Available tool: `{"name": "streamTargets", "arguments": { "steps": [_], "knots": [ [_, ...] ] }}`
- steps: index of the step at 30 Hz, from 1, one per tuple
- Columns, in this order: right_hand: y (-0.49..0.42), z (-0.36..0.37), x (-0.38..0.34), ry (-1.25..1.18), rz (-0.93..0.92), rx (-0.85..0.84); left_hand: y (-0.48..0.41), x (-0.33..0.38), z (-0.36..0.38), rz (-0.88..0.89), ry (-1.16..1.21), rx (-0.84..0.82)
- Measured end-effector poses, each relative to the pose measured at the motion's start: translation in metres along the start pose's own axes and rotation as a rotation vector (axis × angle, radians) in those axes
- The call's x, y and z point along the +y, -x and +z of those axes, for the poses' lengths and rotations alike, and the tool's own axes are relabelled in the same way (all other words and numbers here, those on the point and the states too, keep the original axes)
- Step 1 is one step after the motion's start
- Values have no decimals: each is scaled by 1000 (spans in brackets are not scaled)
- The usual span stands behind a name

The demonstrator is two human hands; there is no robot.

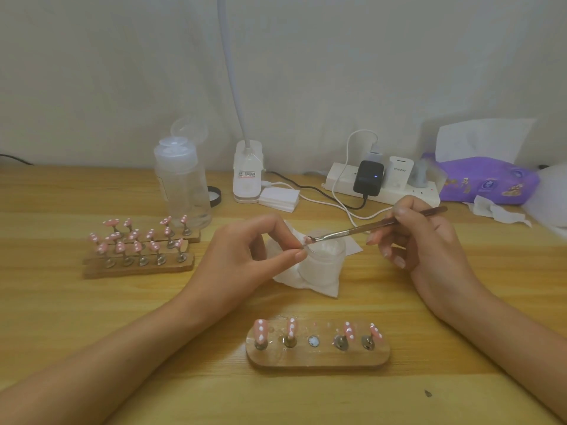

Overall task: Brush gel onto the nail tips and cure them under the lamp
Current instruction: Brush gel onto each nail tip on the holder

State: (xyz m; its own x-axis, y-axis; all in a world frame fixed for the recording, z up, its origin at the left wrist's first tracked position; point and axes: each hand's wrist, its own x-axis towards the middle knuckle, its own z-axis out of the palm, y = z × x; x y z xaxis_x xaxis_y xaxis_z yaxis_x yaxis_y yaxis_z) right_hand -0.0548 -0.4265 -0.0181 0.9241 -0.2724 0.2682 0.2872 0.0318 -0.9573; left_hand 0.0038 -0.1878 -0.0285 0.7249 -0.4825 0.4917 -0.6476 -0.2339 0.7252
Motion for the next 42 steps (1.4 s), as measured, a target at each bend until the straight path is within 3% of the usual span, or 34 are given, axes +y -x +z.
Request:
{"name": "streamTargets", "arguments": {
  "steps": [19,23,27,39,42],
  "knots": [
    [0,0,0,-21,35,77,1,1,2,11,22,-9],
    [1,0,-1,13,-5,2,0,2,1,15,18,-11],
    [0,-1,1,-14,21,58,0,2,1,18,21,-10],
    [-1,1,0,7,-30,3,-1,1,1,29,-10,-13],
    [-2,0,2,-14,4,59,0,1,1,29,-10,-16]
  ]
}}
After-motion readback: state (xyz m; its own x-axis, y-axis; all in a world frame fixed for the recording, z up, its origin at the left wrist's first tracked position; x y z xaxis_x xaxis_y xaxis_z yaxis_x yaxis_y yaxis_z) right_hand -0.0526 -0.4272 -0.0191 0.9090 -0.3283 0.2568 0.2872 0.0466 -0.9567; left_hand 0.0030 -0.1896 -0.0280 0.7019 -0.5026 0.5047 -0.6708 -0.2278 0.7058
